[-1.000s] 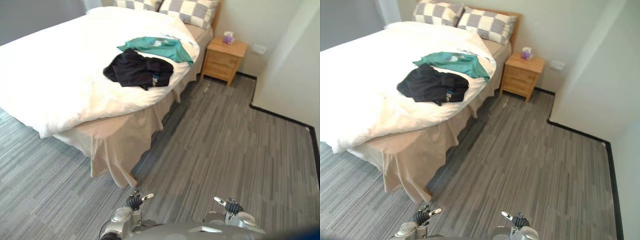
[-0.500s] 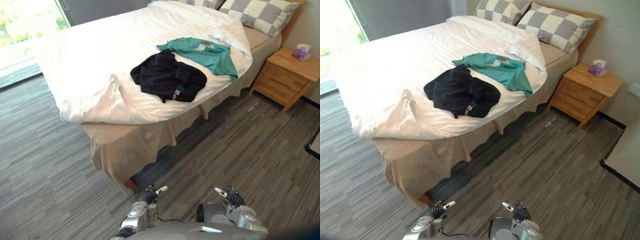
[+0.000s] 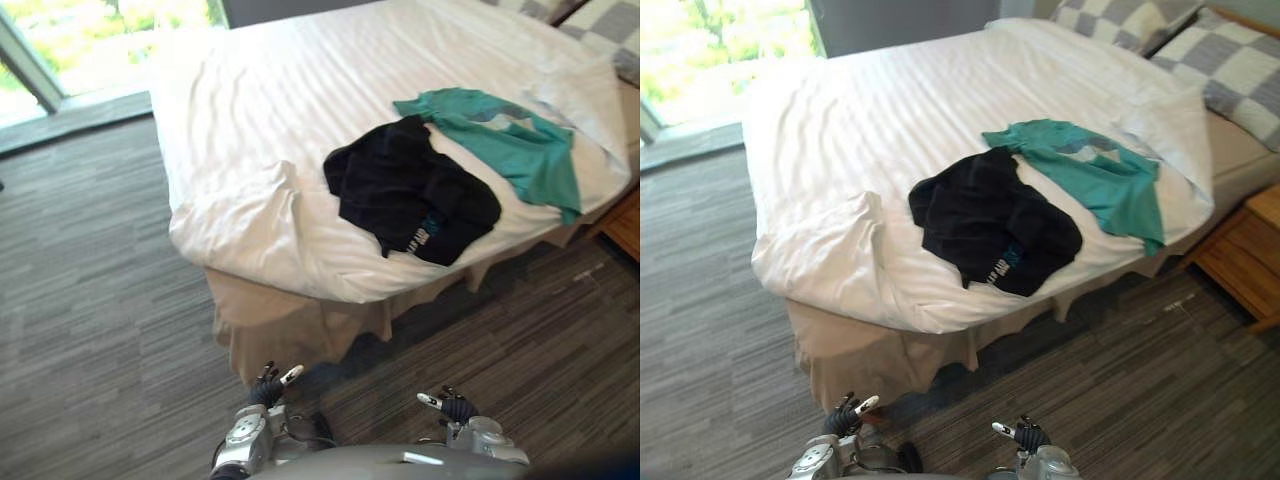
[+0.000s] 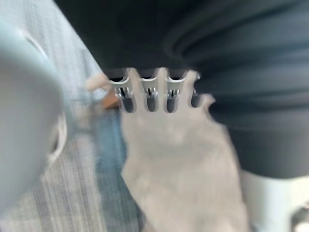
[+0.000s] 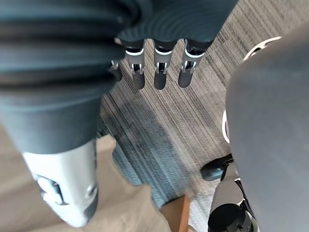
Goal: Tidy the bed and pick cloth on bed and put in laundry
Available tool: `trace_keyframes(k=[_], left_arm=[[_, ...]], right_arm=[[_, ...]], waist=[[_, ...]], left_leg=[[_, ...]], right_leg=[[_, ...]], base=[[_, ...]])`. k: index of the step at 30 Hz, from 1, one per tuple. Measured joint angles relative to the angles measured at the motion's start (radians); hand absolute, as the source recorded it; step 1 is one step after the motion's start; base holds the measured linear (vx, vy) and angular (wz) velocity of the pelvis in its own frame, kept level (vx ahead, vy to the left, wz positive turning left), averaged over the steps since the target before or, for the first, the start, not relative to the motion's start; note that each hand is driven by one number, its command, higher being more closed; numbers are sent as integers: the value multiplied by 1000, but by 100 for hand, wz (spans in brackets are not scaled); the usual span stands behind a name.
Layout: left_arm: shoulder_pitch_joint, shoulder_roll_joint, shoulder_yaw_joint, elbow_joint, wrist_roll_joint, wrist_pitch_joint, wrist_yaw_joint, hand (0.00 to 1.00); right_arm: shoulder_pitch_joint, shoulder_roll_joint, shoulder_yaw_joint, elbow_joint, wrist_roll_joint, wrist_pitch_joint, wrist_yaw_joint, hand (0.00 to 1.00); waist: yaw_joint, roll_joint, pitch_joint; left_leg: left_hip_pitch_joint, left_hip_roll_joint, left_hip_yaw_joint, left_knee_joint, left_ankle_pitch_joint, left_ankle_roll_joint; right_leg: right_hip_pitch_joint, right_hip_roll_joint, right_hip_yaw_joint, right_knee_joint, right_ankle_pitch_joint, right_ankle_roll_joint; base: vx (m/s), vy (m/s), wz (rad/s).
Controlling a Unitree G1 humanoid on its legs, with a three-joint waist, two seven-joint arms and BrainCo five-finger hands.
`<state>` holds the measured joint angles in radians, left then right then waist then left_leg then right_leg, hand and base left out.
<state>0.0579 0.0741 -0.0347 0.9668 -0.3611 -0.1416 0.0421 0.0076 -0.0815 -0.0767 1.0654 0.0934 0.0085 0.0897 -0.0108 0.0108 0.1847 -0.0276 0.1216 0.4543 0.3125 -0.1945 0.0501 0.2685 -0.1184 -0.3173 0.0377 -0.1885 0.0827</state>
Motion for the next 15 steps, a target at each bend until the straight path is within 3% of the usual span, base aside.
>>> trace_keyframes(k=[1, 3, 5, 6, 7, 8, 9, 10, 11, 12, 15], left_arm=[[5, 7, -3, 1, -4, 3, 0, 0], [-1, -4, -5, 11, 0, 14, 0, 0], [4, -17, -31, 11, 1, 29, 0, 0], [5, -11, -46, 10, 1, 31, 1, 0], [-7, -7, -63, 8, 0, 38, 1, 0], [-26, 6, -66, 17, -1, 44, 5, 0], [-37, 11, -66, 29, -3, 45, 6, 0], [-46, 22, -74, 42, -3, 50, 7, 0], [-58, 23, -78, 52, -4, 54, 8, 0], [-58, 16, -82, 50, -4, 55, 8, 0], [-46, -8, -85, 49, -13, 52, 12, 0]], right_arm=[[1, 3, 10, -10, 0, -2, -7, 0], [6, 0, 8, -8, 1, -5, -18, 0], [7, -6, 2, -11, 3, -19, -25, 0], [6, -6, -7, -14, 2, -23, -26, 0], [15, -3, -16, -28, 2, -37, -28, 0], [21, 7, -10, -40, 3, -50, -26, 0], [21, 13, -11, -50, 4, -58, -25, 0], [30, 23, -11, -58, 9, -63, -25, 0], [25, 33, -23, -52, 35, -69, -21, 0], [25, 33, -19, -52, 39, -69, -23, 0], [25, 8, 1, -48, 42, -69, -10, 0]], waist=[[0, -17, -2], [-16, -4, -4], [-24, 24, -8], [-30, 24, -6], [-41, 29, -3], [-44, 6, 10], [-40, -3, 18], [-40, -35, 18], [-45, -66, 33], [-47, -57, 27], [-50, -23, 8]], left_leg=[[5, -22, 0, 0, 0, 0], [25, -29, -5, -28, 3, -9], [80, -21, -26, -107, 34, -29], [103, -9, -38, -132, 47, -31], [122, 7, -67, -147, 50, -32], [135, 18, -99, -150, 54, -39], [135, 24, -120, -151, 59, -48], [129, 10, -144, -158, 63, -73], [138, -13, -179, -176, 53, -113], [140, -9, -185, -190, 70, -110], [171, -16, -192, -325, 143, -135]], right_leg=[[4, 2, 0, -43, 86, -8], [2, -4, -26, 11, 73, -1], [-79, -7, -25, 237, 64, 6], [-116, -13, -24, 345, 60, 6], [-166, -15, -14, 436, -36, -6], [-179, 4, 4, 387, -94, -21], [-186, 17, 11, 316, -93, -28], [-186, 15, 39, 175, -28, -30], [-179, -4, 39, 141, 48, -38], [-180, -2, 31, 146, 56, -27], [-190, 12, 18, 122, 33, -46]], base=[[171, -105, 23], [148, -83, 30], [194, -19, 28], [172, -103, 51], [121, -207, 68], [94, -247, 78], [71, -250, 80], [37, -265, 90], [44, -270, 79], [53, -193, 63], [92, -123, 20]])
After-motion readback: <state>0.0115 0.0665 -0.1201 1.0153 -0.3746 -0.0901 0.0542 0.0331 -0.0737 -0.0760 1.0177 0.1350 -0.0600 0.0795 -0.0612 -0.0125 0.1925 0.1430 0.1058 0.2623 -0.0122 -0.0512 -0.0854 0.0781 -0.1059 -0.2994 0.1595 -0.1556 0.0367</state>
